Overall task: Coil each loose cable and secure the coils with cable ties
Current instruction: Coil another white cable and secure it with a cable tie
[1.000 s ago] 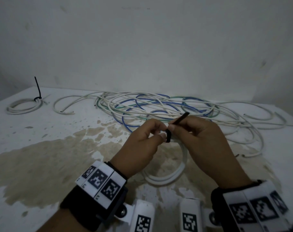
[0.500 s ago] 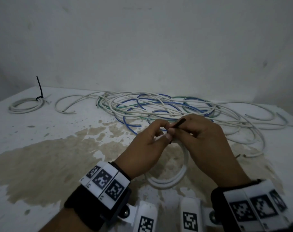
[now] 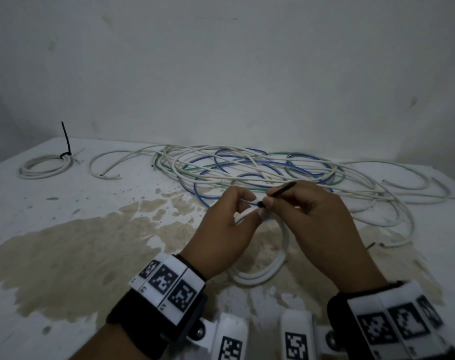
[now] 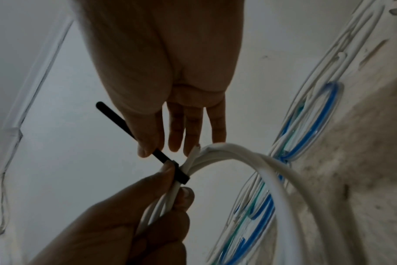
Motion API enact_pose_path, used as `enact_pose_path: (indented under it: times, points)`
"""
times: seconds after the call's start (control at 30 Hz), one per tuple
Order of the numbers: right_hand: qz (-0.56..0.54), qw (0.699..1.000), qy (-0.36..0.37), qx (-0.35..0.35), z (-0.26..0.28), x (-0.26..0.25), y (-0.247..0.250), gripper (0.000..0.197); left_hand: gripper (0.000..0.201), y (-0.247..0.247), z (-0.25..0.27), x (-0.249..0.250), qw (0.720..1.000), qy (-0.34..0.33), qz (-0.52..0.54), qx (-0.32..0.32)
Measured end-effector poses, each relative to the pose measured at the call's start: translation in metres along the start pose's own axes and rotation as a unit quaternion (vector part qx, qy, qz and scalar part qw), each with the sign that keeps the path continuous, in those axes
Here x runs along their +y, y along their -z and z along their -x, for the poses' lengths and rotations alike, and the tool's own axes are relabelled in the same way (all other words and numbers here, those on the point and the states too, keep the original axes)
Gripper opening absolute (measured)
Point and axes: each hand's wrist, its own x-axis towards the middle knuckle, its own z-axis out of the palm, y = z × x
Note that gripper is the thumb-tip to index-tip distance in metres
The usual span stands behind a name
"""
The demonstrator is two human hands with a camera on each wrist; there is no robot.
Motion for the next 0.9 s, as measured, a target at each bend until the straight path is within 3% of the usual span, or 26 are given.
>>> enact_pose_path:
  times: [0.13,0.3,0.4,0.53,0.67,0.8,0.9]
  points:
    - [0.006,0.998,-0.063,-0.011,0.002,0.006,-0.001,0.014,0.014,-0.003,-0.001,-0.001,0.998,-0.009,-0.013,0.062]
    - [0.087,0.988,-0.120,-0.034,0.002,0.014,-0.001,0.029,0.013,-0.005,-0.002,0.006,0.972,0.124,0.185,0.075]
    - [0.096,0.985,-0.136,-0.051,0.002,0.015,0.001,0.030,0.013,-0.003,-0.002,0.014,0.951,0.158,0.253,0.078]
    - [0.063,0.981,-0.165,-0.080,0.003,0.014,0.002,0.012,0.015,-0.004,-0.002,0.016,0.948,0.174,0.249,0.091]
    - [0.018,0.982,-0.180,-0.058,0.003,0.014,0.003,0.014,0.015,0.001,-0.002,0.019,0.954,0.186,0.227,0.063]
    - [0.023,0.983,-0.180,-0.030,0.002,0.012,0.003,0.014,0.014,0.019,-0.004,0.020,0.972,0.197,0.128,0.026]
    - [-0.025,0.979,-0.202,0.016,0.003,0.012,0.001,0.025,0.018,0.035,0.005,0.019,0.961,0.236,0.136,-0.040]
